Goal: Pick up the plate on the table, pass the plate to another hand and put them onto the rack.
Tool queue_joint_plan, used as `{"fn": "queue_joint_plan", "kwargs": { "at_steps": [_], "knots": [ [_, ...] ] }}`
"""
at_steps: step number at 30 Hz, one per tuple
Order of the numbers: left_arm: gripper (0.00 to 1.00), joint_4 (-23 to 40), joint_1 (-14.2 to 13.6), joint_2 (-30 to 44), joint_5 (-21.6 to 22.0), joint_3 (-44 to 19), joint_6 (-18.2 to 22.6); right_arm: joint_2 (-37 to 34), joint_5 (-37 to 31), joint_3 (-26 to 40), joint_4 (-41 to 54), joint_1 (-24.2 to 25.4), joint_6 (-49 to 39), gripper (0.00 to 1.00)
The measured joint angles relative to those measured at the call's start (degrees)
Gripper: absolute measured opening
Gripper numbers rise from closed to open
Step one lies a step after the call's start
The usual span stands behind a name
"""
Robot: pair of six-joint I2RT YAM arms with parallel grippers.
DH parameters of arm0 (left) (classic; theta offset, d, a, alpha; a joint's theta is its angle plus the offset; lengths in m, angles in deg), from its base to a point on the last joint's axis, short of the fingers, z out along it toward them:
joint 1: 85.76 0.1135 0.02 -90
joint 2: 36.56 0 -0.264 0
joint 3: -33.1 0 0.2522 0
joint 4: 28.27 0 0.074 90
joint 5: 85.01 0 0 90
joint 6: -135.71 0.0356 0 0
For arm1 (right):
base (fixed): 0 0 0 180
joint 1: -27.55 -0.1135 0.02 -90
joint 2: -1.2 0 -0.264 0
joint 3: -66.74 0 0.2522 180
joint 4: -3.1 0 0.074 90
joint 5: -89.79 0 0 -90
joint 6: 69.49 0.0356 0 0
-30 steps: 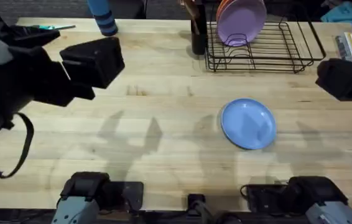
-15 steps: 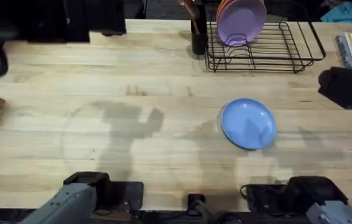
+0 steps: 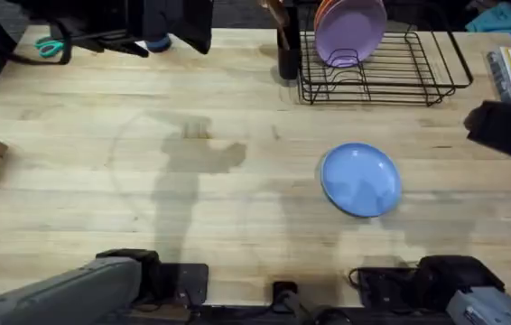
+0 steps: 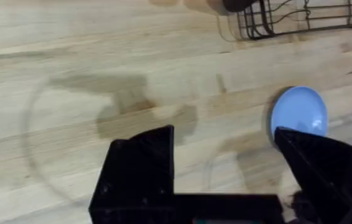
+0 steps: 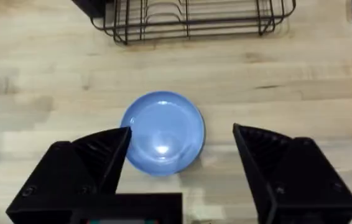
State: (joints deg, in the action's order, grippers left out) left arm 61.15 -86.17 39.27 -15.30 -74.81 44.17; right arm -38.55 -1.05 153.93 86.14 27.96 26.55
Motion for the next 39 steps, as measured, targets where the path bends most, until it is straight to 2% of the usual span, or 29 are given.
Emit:
{"fn": "queue_joint_plan", "kwargs": {
  "at_steps": [3,8,12,16,22,30,39],
  "knots": [
    [0.995,-0.02,0.02,1.38,-1.89,0.00,-0.11,0.00,0.00,0.00,1.48,0.00,0.00,0.992],
    [0.995,-0.09,-0.13,4.15,-7.77,0.00,-0.17,0.00,-0.01,0.02,1.50,0.00,0.00,0.992],
    [0.995,-0.24,-2.06,7.55,-13.13,0.00,-0.22,0.00,-0.99,0.02,1.50,-0.02,0.00,0.992],
    [0.996,-1.74,-6.56,11.91,-16.25,0.00,-0.24,0.00,-1.99,0.02,1.50,0.00,0.00,0.992],
    [0.995,-8.70,-12.96,16.91,-17.45,0.00,-2.72,0.00,-2.60,0.02,1.50,0.00,0.02,0.992],
    [0.994,-15.38,-20.77,20.98,-15.01,0.00,-9.88,0.00,-2.60,0.02,1.50,0.00,0.00,0.992],
    [0.994,-18.55,-29.87,25.88,-13.03,0.00,-12.68,0.00,-2.62,0.02,1.50,0.00,0.02,0.992]
  ]
}}
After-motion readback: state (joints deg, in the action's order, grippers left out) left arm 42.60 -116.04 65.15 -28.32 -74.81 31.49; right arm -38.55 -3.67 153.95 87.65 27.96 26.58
